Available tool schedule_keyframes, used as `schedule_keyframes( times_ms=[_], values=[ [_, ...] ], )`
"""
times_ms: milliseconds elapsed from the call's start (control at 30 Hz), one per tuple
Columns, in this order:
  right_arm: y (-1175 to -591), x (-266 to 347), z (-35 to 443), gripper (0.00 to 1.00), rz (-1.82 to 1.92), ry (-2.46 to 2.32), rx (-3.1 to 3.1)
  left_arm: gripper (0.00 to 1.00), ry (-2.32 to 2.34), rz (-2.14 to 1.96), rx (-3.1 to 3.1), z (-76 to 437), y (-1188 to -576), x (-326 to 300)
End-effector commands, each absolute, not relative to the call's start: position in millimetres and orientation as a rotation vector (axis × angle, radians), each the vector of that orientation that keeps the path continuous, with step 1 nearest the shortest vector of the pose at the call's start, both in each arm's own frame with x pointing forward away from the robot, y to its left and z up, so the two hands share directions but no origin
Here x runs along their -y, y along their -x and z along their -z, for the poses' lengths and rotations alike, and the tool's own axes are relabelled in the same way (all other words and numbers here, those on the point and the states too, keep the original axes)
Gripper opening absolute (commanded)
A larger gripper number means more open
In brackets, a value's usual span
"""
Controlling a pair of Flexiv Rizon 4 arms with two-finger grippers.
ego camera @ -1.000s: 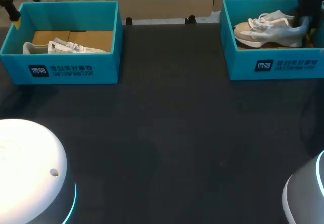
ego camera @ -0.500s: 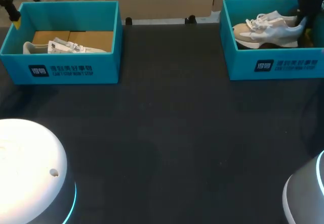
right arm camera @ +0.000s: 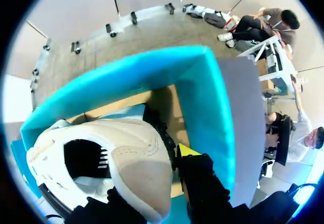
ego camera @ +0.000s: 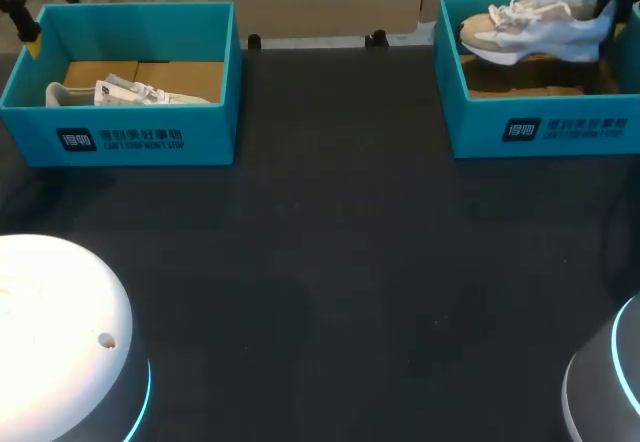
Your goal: Take the shoe out of the shoebox, open the shoe tongue, remove and reinsert the insole, then place the shoe into the shoebox
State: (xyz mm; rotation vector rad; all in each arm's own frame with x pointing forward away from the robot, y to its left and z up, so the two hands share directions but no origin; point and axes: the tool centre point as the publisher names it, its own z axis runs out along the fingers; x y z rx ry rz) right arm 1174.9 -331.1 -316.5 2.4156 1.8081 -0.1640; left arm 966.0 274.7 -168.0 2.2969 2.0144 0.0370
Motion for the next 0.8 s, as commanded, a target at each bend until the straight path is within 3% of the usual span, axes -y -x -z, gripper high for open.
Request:
schedule_keyframes(
  times_ms=[33,367,800],
  values=[
    [-1150.6,321.1,265.2,0.00,0.134,-2.375,-1.782,1.00,-2.299,-0.040,-2.014,167.9,-965.9,-274.7],
    [-1104.3,306.7,198.9,0.00,0.168,-2.329,-1.747,1.00,-2.299,-0.040,-2.014,167.9,-965.9,-274.7],
    [-1104.3,306.7,198.9,0.00,0.168,-2.329,-1.747,1.00,-2.299,-0.040,-2.014,167.9,-965.9,-274.7]
  ],
)
